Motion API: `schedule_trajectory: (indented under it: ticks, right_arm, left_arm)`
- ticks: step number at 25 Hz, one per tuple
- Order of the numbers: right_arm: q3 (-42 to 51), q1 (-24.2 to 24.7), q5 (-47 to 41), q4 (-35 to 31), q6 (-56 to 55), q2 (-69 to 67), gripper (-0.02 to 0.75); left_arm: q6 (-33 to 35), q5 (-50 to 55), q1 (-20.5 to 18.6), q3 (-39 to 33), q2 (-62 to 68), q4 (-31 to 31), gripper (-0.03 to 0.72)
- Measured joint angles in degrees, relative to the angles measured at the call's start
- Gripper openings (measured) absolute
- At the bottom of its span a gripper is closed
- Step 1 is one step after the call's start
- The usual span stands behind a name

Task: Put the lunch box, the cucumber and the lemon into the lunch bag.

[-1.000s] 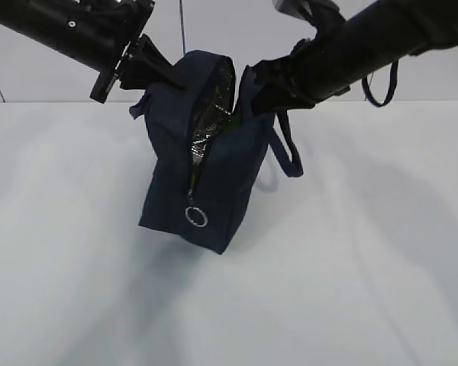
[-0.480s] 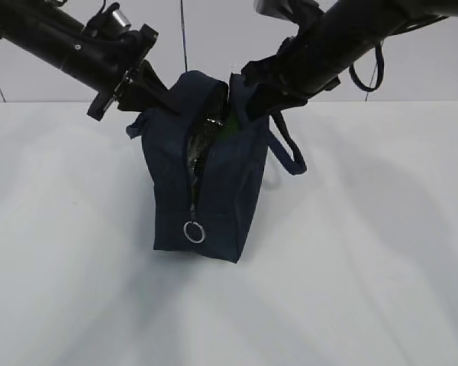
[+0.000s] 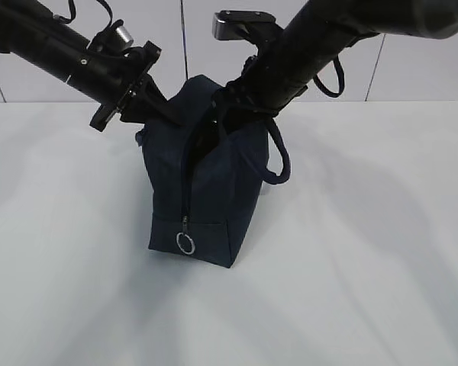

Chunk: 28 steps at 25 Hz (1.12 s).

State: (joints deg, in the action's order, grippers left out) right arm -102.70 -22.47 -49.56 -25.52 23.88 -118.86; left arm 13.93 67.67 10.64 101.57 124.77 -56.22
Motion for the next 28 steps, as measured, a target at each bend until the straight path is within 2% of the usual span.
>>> schedule_trajectory:
  ticks: [4, 9, 19, 23, 25, 28]
  right_arm:
    - [-1.2, -0.6, -1.4, 5.1, 0.0, -0.1, 0.003]
    - [-2.1, -0.6, -4.1, 12.9, 0.0, -0.2, 0.003]
    - [-3.2, -0.7, -4.3, 11.8, 0.0, -0.4, 0.02]
    - [-3.2, -0.7, -3.3, 10.6, 0.0, -0.5, 0.131]
    - [-3.2, -0.7, -2.7, 10.4, 0.0, -0.5, 0.215]
    - [-3.2, -0.7, -2.4, 9.9, 0.0, -0.5, 0.3]
  left_arm:
    - [0.0, -0.3, 0.0, 0.0, 0.0, 0.7, -0.01]
    - [0.0, -0.9, 0.0, 0.0, 0.0, 5.8, -0.01]
    - [-0.1, -0.1, 0.0, 0.0, 0.0, 6.2, -0.009]
    - [-0.1, 0.5, 0.0, 0.0, 0.0, 4.0, 0.014]
    - [0.0, 0.8, 0.0, 0.0, 0.0, 1.7, 0.052]
    - [0.0, 1.2, 0.1, 0.0, 0.0, -1.3, 0.13]
